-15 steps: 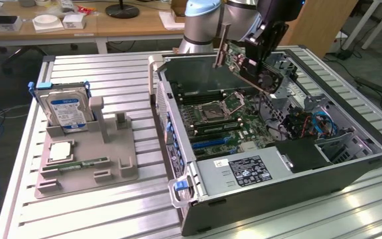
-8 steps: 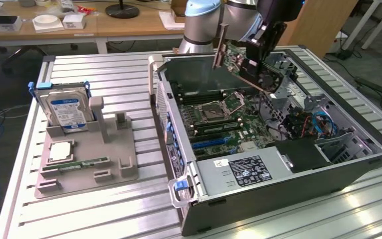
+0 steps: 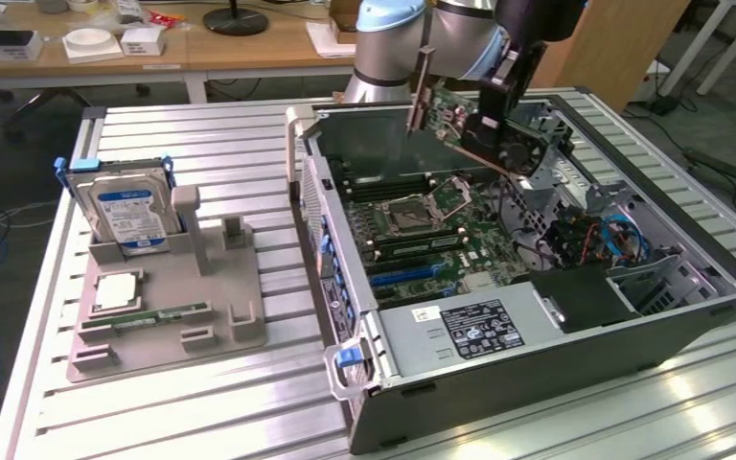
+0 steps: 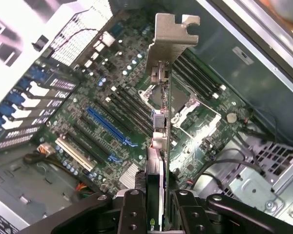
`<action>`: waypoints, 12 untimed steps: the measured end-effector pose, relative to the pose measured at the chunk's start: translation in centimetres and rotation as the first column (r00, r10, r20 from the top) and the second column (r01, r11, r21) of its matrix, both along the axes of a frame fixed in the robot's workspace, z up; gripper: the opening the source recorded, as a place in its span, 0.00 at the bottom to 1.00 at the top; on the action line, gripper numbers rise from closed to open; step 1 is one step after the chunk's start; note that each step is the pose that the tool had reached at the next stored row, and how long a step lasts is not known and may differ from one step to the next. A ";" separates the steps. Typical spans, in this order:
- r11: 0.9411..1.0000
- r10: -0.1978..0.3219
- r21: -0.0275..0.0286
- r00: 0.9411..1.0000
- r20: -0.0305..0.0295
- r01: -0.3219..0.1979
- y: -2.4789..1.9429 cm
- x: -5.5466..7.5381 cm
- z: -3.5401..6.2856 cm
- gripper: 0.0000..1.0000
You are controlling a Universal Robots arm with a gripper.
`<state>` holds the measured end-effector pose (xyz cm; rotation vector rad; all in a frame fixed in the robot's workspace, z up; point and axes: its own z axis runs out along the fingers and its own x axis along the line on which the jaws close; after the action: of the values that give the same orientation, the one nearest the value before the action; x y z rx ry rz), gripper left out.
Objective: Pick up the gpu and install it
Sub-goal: 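Insert the gpu into the slot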
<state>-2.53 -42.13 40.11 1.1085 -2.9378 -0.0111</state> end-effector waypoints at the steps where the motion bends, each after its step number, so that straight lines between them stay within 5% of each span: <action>1: 1.000 0.017 0.000 1.000 0.000 -0.017 0.00 0.0 0.00 0.27; 7: 0.993 0.118 0.000 0.993 0.000 -0.118 0.00 0.0 -0.02 0.27; 12: 0.979 0.204 0.000 0.979 0.000 -0.204 0.00 0.0 -0.03 0.27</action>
<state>-2.53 -42.13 40.08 1.4041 -2.8079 -0.0108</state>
